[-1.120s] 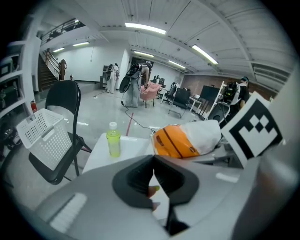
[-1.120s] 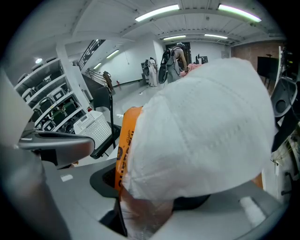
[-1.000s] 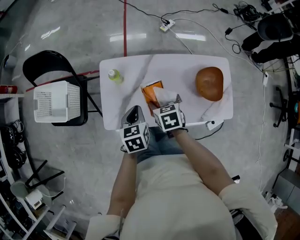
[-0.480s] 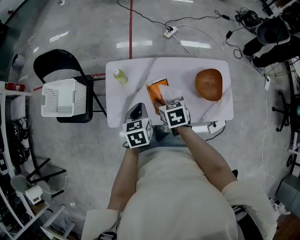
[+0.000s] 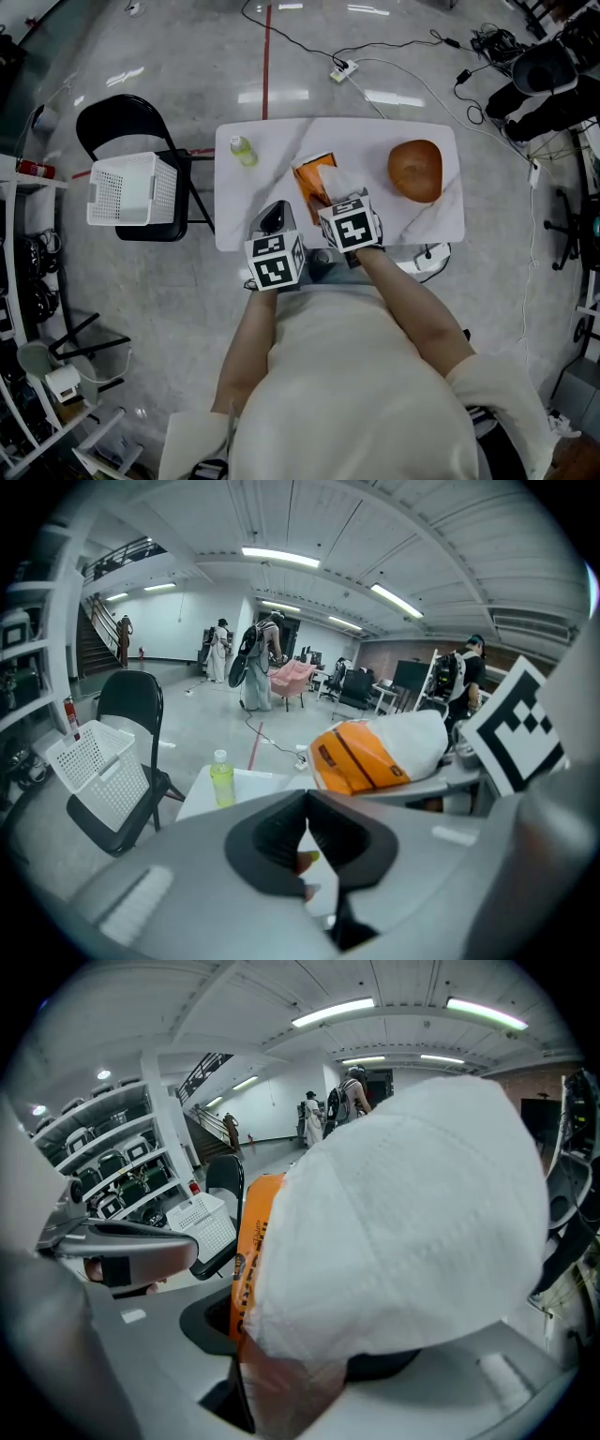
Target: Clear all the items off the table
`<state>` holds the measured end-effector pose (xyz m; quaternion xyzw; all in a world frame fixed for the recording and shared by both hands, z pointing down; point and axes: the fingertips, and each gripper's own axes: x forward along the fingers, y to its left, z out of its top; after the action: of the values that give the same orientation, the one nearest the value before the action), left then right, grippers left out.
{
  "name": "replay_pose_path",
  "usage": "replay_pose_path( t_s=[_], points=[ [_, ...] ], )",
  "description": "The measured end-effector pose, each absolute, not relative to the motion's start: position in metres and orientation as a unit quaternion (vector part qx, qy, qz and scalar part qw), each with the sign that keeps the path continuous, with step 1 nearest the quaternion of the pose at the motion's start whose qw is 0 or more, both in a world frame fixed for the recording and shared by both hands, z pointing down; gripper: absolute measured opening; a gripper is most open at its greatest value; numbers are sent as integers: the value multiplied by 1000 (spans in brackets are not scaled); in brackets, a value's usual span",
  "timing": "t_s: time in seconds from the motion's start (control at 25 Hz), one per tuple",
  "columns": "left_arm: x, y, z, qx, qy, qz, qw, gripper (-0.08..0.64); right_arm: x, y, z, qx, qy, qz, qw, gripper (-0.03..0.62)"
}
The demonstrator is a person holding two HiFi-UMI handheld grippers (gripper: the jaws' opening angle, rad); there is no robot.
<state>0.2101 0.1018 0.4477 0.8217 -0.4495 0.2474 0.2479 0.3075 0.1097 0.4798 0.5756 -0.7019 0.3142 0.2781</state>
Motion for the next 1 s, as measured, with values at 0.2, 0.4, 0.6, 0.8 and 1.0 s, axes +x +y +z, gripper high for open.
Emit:
replay_pose_path(
  t_s=[0.2,0.4,0.6,0.8,1.0],
  points=[
    [207,105,441,822,-456,241,241,9,302,110,475,568,-712,306,278,279],
    [190,102,434,814,-474,233,241,9,288,103,469,554,-724,295,285,279],
    [161,95,429,802,-497,221,247,9,267,94,465,542,-734,289,290,279],
    [125,84,422,794,-511,216,247,9,235,81,461,531,-742,284,295,279],
    [80,71,417,787,-522,216,248,9,195,66,451,527,-750,279,286,279]
  ],
)
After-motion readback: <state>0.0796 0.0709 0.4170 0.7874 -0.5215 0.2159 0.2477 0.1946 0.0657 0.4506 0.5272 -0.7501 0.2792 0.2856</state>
